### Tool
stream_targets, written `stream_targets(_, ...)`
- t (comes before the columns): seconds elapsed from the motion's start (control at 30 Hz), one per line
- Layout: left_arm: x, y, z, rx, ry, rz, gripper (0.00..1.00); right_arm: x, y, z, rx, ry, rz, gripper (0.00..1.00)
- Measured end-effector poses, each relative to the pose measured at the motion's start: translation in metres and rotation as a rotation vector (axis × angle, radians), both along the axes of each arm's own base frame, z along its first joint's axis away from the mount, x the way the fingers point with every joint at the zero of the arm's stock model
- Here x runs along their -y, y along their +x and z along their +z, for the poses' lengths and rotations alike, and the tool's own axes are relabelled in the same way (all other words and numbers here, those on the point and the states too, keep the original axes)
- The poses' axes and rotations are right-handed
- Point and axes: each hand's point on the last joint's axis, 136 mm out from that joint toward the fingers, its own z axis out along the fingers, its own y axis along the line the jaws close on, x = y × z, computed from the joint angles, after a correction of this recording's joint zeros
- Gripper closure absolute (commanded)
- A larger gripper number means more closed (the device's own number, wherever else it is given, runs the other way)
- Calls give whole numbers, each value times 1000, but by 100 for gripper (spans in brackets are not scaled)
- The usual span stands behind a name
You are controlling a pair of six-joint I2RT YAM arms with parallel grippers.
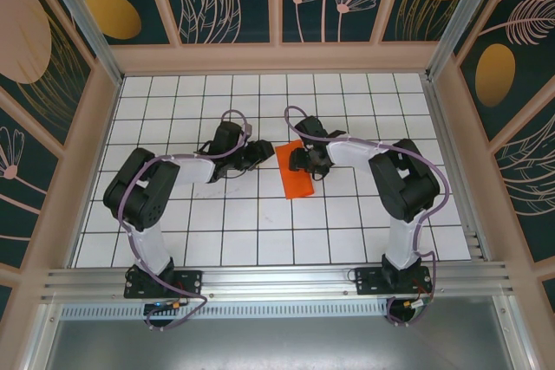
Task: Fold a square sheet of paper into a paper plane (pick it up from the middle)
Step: Hold the square sheet of paper at the center of the table.
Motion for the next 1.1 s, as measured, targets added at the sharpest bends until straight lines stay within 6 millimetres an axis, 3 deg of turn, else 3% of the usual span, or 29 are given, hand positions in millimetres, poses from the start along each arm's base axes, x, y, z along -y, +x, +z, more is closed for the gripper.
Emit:
stream_targets(0.57, 24, 3, -8, -38, -12, -49, 69, 0, 0, -1, -11, -11, 3, 29)
stream_targets(0.8, 27, 6, -7, -40, -11, -50, 73, 0, 0, -2, -9, -13, 10, 30)
stream_targets(1.1, 29, 3, -20, -79, 11, -56, 74, 0, -1, -2, -7, -19, 24, 32)
